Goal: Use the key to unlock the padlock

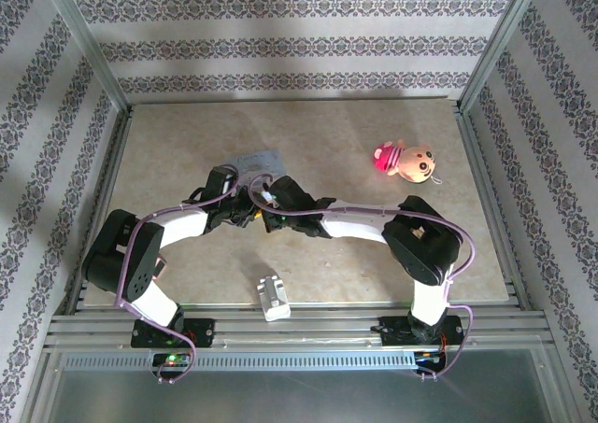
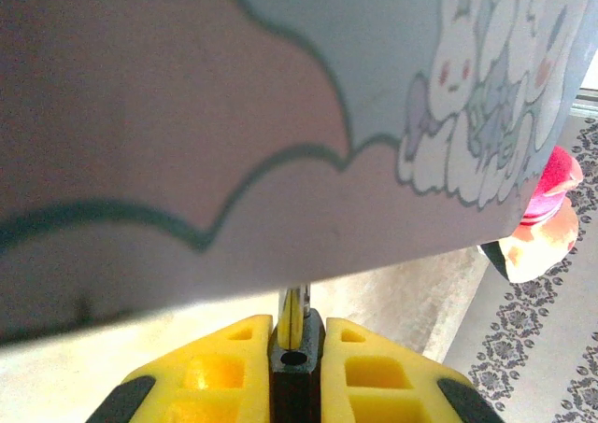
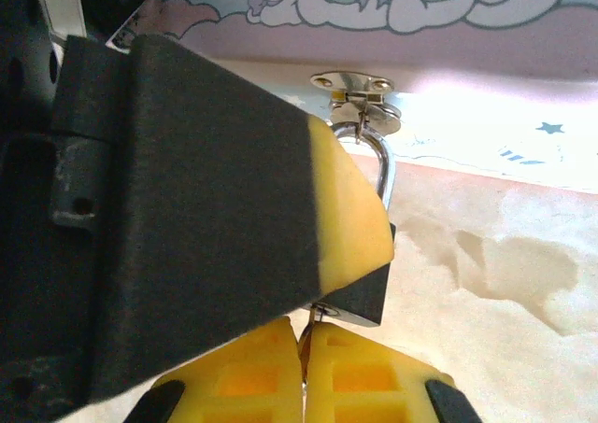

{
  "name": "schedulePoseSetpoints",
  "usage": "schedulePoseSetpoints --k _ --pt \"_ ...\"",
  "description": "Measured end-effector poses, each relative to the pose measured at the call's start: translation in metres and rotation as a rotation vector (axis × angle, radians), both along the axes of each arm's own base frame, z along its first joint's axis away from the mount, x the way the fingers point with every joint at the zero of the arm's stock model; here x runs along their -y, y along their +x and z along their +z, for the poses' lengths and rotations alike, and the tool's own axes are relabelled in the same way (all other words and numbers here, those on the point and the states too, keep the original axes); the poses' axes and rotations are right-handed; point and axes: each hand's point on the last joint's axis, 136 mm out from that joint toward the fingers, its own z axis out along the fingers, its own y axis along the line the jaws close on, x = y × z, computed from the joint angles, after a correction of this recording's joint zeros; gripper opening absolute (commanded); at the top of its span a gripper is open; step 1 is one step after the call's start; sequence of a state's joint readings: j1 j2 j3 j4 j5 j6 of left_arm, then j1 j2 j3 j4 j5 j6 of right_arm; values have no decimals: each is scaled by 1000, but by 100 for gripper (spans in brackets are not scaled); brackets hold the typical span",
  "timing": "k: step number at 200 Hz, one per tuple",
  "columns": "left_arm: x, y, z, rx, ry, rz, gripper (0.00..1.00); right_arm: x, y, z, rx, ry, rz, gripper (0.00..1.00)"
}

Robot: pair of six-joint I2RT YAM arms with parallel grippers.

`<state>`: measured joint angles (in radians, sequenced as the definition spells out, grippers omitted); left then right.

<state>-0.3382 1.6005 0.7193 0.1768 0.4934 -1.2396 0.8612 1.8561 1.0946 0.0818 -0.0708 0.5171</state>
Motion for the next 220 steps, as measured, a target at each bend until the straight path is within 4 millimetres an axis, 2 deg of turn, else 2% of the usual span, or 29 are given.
schedulePoseSetpoints --k 19,61,64,73,76,82,85,98,128,144,166,220 --pt "0 1 0 8 -3 2 15 0 1 0 -48 66 -15 0" --pt "1 1 1 21 -23 8 31 3 2 -2 -120 144 -59 0" --pt "1 1 1 21 -25 8 38 5 3 -3 -124 146 -66 0" --pt "2 -1 2 20 -34 4 41 6 4 -4 -134 148 -78 0" --pt "3 -2 3 17 -39 4 48 7 5 -5 -137 149 -83 0" --pt "3 -3 3 17 -43 1 52 8 5 -6 -141 149 -89 0" --pt "3 -3 4 17 -44 0 59 9 5 -6 -143 149 -92 0" --pt "3 -5 5 13 -51 -1 72 11 6 -8 -152 150 -106 0" --pt "2 -12 6 -5 -54 -1 88 12 8 -9 -153 153 -116 0" --pt "0 -16 7 -19 -44 1 100 12 8 -10 -156 150 -118 0" --pt "-5 -21 13 -11 -19 1 99 13 8 -15 -157 141 -123 4" --pt "-26 -21 48 122 80 39 99 6 10 -21 -143 105 -129 7"
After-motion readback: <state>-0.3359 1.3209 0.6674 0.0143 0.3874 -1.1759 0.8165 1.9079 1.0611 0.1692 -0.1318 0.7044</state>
